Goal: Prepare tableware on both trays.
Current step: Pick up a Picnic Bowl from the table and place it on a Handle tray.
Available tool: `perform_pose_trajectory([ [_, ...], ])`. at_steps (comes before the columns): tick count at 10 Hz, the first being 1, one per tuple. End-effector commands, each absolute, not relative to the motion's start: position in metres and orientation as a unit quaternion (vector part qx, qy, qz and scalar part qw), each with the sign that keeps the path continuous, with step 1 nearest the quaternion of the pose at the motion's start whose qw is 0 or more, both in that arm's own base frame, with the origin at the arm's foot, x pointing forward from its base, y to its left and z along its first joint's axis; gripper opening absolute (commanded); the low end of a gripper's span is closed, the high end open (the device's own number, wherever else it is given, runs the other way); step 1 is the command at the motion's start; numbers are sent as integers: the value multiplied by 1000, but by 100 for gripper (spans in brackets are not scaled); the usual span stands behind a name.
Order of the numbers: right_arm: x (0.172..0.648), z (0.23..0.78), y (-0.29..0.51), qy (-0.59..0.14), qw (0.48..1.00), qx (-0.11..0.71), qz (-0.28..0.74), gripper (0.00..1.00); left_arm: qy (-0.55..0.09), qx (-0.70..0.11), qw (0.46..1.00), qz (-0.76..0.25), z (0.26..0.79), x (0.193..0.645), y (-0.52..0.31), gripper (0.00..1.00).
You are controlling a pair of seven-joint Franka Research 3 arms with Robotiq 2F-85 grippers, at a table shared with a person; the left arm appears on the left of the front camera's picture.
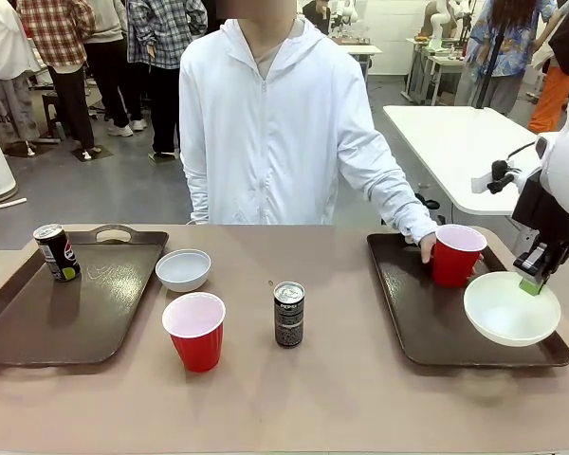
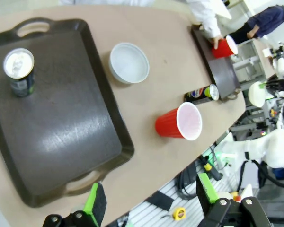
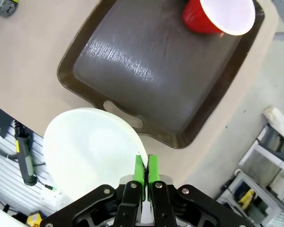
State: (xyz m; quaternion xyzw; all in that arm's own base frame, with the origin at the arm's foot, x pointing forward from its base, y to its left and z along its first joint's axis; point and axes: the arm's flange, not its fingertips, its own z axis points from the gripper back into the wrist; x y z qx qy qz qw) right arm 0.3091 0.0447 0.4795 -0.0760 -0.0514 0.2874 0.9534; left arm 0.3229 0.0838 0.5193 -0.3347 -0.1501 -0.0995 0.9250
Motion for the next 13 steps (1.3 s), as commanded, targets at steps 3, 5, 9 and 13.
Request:
perform_pose_trajectory([
  [3, 367, 475, 33, -74, 972, -44, 219, 4, -156, -343, 921, -104, 519, 323, 83, 100],
  [5, 400, 451, 28, -59, 974, -18, 216, 4, -156, -343, 921, -104, 519, 323, 83, 100],
  [9, 437, 403, 15, -54, 980, 32, 189, 4, -156, -343, 921, -104, 519, 323, 83, 100],
  [13, 450, 381, 4, -25, 983, 54, 171, 4, -156, -343, 921, -104, 519, 323, 83, 100],
])
